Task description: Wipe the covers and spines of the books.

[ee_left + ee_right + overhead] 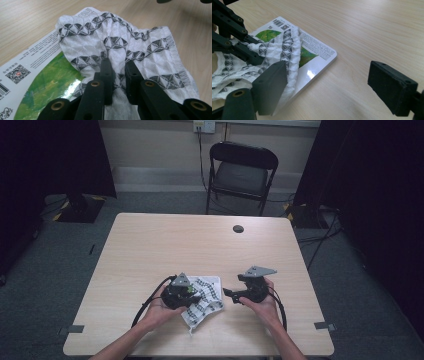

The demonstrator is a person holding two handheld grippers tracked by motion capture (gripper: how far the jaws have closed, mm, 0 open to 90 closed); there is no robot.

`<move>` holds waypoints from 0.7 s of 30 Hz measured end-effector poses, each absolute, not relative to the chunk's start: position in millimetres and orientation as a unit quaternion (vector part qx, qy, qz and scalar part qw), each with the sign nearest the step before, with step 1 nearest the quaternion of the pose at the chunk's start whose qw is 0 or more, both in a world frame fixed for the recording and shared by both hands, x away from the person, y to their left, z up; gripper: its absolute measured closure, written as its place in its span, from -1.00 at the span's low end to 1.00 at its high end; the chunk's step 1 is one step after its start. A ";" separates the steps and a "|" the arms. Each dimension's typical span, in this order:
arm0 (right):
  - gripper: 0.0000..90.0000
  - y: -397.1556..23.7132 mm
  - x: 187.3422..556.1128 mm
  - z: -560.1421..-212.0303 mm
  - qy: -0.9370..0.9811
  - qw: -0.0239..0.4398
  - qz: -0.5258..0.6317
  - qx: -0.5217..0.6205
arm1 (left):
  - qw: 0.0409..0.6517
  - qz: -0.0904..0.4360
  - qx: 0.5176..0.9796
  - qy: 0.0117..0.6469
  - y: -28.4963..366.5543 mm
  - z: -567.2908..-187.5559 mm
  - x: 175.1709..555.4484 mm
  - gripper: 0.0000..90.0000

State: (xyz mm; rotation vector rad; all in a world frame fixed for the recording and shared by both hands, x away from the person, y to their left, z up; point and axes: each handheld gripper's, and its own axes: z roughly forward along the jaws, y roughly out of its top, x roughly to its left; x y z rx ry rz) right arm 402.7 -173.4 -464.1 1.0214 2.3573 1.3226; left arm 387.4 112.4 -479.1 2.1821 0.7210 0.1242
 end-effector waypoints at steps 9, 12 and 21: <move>-0.65 -171.3 403.0 -465.4 0.813 0.122 0.451 0.347 | 0.416 0.061 0.851 0.316 105.2 -481.2 418.1 0.78; -0.64 -172.5 403.1 -465.1 0.812 0.122 0.452 0.349 | 0.410 0.076 0.846 0.331 104.3 -480.3 426.5 0.78; -0.64 -175.4 403.9 -464.8 0.808 0.123 0.455 0.354 | 0.411 0.100 0.837 0.347 106.6 -482.3 435.7 0.77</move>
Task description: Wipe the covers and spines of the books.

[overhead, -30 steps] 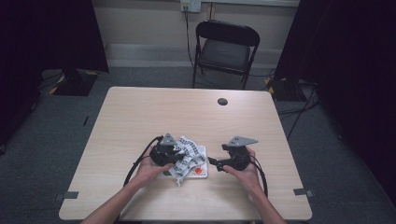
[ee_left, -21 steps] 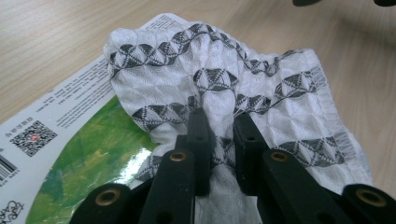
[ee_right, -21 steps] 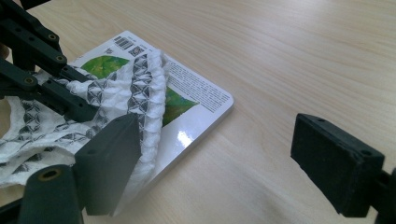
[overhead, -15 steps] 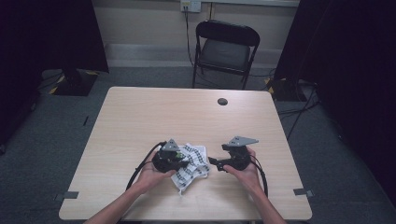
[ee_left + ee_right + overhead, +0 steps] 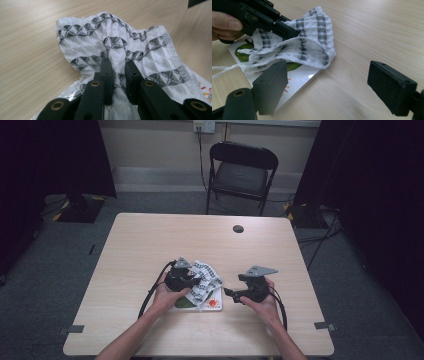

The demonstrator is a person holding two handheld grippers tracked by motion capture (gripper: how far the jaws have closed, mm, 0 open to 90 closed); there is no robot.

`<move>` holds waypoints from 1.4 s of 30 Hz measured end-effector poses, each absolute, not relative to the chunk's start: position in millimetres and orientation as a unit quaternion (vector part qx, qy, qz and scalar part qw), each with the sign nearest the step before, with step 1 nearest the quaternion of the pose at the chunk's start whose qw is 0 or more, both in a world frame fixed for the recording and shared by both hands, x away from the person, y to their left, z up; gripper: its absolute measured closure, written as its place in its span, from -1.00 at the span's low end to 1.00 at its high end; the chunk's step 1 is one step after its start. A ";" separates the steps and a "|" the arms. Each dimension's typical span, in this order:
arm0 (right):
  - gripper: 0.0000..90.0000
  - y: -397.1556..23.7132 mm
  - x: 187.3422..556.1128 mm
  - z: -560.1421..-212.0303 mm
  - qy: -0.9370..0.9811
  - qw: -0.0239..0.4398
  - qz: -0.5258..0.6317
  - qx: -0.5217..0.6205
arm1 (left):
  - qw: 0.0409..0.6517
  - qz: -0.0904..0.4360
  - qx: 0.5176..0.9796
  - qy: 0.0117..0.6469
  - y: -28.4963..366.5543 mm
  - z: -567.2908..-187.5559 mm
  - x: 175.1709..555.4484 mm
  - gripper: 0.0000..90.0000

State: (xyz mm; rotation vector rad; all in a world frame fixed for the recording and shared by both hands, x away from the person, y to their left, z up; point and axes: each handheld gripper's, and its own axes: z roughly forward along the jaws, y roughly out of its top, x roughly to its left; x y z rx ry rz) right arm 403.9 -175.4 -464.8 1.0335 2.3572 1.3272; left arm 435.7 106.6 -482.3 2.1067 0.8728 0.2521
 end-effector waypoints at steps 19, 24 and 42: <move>-0.64 -179.5 403.8 -463.0 0.801 0.125 0.460 0.361 | 0.414 0.043 0.860 0.295 99.4 -480.7 401.7 0.77; -0.64 -179.7 404.1 -463.4 0.802 0.124 0.459 0.361 | 0.418 0.068 0.852 0.309 95.9 -482.4 416.5 0.77; -0.63 -182.1 403.7 -461.2 0.797 0.136 0.464 0.363 | 0.406 0.072 0.867 0.280 88.8 -480.4 408.1 0.78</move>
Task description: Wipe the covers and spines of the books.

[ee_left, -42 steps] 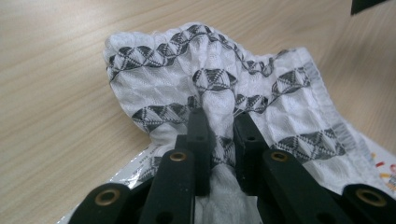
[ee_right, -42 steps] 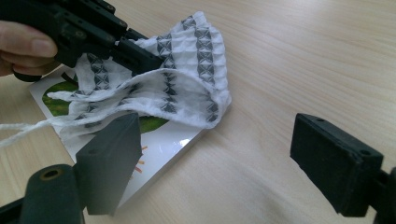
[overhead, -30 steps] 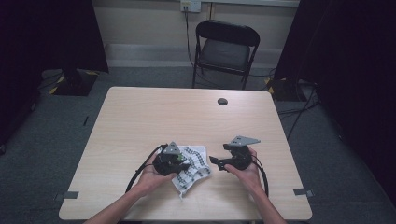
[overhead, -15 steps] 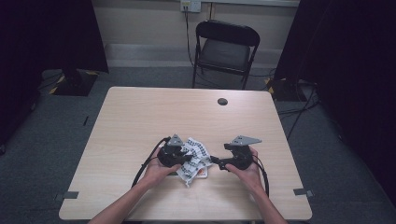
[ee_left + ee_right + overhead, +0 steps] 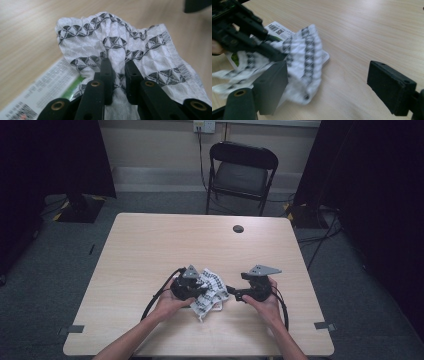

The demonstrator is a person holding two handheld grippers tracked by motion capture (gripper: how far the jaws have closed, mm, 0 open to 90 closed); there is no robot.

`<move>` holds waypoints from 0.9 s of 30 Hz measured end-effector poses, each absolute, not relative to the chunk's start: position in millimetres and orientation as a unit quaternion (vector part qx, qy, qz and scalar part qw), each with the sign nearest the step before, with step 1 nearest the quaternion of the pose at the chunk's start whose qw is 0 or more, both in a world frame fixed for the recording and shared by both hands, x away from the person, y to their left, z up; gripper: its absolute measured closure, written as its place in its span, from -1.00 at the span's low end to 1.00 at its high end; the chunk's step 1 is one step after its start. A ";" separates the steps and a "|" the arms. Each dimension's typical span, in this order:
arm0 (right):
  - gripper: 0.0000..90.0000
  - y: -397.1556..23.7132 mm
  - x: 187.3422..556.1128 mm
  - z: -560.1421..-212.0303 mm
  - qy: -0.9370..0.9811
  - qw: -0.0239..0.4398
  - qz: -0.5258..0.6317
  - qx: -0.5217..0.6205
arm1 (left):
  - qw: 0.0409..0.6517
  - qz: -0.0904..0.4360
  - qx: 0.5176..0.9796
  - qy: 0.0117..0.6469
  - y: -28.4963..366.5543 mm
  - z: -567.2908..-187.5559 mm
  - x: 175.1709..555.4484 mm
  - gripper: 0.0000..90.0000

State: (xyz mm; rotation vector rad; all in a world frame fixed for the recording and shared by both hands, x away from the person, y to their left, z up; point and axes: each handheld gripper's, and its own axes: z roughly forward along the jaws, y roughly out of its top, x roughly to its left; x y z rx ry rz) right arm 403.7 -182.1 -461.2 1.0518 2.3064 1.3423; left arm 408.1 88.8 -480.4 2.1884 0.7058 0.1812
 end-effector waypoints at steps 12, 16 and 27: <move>-0.63 -180.8 402.7 -459.9 0.796 0.136 0.465 0.362 | 0.398 0.053 0.877 0.264 88.1 -477.9 393.9 0.77; -0.63 -179.5 402.8 -460.4 0.799 0.135 0.464 0.358 | 0.399 0.055 0.869 0.287 85.5 -478.2 409.2 0.77; -0.63 -182.0 403.1 -460.1 0.795 0.139 0.466 0.363 | 0.387 0.078 0.866 0.308 80.8 -476.9 435.7 0.77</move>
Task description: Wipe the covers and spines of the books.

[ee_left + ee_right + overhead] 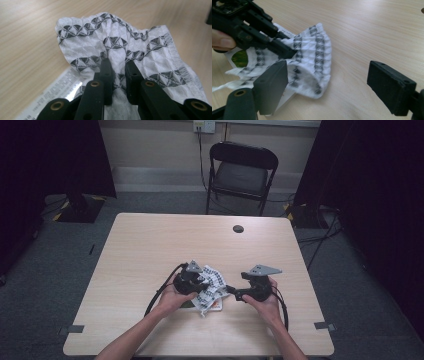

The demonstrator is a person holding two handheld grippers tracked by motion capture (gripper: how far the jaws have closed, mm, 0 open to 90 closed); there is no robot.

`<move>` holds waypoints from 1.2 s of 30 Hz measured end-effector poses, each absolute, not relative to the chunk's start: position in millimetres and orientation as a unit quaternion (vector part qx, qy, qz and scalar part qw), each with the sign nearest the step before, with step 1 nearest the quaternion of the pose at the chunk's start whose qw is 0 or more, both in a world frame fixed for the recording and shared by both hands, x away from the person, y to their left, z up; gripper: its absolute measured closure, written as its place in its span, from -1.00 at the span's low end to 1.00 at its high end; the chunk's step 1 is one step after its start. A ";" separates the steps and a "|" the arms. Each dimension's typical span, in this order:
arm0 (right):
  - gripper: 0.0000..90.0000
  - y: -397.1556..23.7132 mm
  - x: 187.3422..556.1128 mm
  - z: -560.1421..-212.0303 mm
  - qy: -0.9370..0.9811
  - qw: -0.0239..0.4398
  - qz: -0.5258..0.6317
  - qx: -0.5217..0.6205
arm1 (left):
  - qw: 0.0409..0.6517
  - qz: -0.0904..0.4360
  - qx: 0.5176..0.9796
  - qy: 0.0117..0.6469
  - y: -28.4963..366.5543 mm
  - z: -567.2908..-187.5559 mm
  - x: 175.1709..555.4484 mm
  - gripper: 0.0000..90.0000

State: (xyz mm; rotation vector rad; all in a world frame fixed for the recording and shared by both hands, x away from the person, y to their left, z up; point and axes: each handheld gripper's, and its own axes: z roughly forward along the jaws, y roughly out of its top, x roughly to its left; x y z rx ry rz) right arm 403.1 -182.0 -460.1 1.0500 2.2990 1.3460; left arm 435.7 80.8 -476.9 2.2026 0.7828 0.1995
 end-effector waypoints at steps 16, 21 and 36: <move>-0.61 -183.7 403.7 -460.9 0.793 0.140 0.467 0.366 | 0.400 0.063 0.867 0.292 76.3 -478.8 430.4 0.77; -0.61 -181.9 404.0 -461.8 0.794 0.142 0.463 0.367 | 0.400 0.052 0.879 0.252 68.6 -478.8 400.6 0.77; -0.60 -181.4 403.2 -462.4 0.797 0.139 0.463 0.363 | 0.402 0.061 0.862 0.302 67.9 -479.1 433.9 0.77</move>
